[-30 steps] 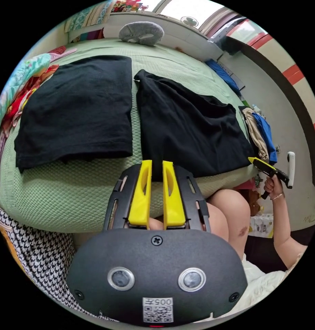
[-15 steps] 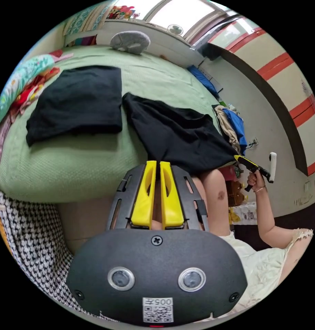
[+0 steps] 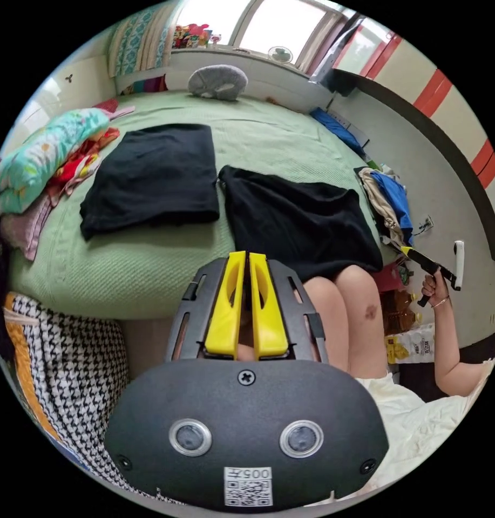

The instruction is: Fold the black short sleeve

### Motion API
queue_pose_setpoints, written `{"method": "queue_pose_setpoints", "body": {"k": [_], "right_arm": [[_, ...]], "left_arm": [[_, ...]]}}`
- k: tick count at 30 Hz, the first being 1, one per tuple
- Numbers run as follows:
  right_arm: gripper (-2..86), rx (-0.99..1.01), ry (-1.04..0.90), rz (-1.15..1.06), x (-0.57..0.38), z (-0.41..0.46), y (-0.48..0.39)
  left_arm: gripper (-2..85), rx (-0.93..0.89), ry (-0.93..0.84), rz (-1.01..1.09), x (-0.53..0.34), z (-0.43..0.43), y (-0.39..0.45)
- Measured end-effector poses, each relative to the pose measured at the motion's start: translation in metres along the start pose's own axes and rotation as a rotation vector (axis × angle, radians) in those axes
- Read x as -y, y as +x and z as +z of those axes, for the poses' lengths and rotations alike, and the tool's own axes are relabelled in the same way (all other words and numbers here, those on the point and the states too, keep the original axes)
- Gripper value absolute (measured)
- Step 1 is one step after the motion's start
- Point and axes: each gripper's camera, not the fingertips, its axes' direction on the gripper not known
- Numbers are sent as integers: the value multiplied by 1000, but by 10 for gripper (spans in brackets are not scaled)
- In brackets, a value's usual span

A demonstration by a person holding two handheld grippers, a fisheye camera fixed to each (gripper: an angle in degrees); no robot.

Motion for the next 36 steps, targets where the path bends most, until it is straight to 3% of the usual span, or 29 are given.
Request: {"method": "queue_pose_setpoints", "body": {"k": [6, 15, 23, 30, 36], "right_arm": [[114, -16, -33, -140, 61, 46, -43], [128, -51, -127, -209, 132, 120, -71], [87, -64, -235, -232, 165, 177, -77], [83, -144, -169, -69, 239, 199, -61], [75, 3, -139, -119, 237, 182, -57]], "left_arm": [[96, 17, 20, 166, 57, 44, 49], [172, 42, -108, 361, 106, 130, 100], [145, 80, -111, 332, 114, 182, 111], [116, 124, -23, 80, 147, 181, 86], [115, 79, -22, 229, 120, 179, 117]]}}
